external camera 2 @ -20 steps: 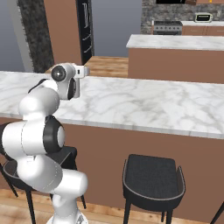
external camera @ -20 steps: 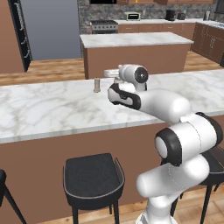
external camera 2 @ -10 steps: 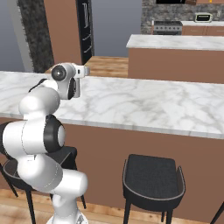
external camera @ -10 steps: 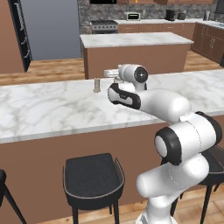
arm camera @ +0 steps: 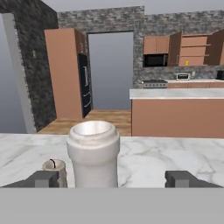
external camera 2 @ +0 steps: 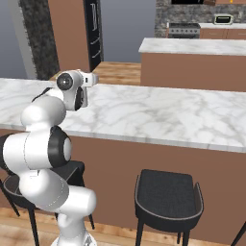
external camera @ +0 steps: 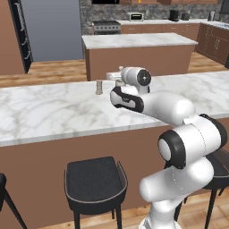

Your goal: Open the cabinet directly in front. Then move the liquor and the cup to the dining counter with the candle on it.

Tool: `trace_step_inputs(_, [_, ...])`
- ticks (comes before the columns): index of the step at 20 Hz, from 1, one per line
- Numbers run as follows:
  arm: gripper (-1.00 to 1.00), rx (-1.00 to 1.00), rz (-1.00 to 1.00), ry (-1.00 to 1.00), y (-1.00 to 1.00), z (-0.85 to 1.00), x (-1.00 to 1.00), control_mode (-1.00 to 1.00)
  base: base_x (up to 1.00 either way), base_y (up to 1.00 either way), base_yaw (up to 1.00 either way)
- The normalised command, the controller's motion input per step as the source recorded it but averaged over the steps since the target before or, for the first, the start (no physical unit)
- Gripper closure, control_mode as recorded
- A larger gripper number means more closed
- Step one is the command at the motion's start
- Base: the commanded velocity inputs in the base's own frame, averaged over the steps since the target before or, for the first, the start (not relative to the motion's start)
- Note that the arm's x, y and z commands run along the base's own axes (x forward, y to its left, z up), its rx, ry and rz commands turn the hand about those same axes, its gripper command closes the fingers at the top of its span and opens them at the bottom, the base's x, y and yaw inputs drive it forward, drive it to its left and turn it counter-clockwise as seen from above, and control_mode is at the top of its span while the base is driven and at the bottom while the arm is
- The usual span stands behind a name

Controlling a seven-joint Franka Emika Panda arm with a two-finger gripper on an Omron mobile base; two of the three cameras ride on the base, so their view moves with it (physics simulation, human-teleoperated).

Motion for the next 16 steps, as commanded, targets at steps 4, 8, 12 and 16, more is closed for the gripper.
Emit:
trace_step_inputs(4, [-1.0,0.0,0.0,0.0,0.0,0.05,0.0,-1.0,0.0,0.0,0.0])
trace_step_inputs(8, [-1.0,0.0,0.0,0.0,0.0,0.25,0.0,-1.0,0.0,0.0,0.0])
trace_step_inputs(12, [-1.0,0.0,0.0,0.0,0.0,0.39,-0.01,-1.0,0.0,0.0,0.0])
trace_step_inputs(16, [-1.0,0.0,0.0,0.0,-0.05,0.35,-0.19,-1.0,0.0,0.0,0.0])
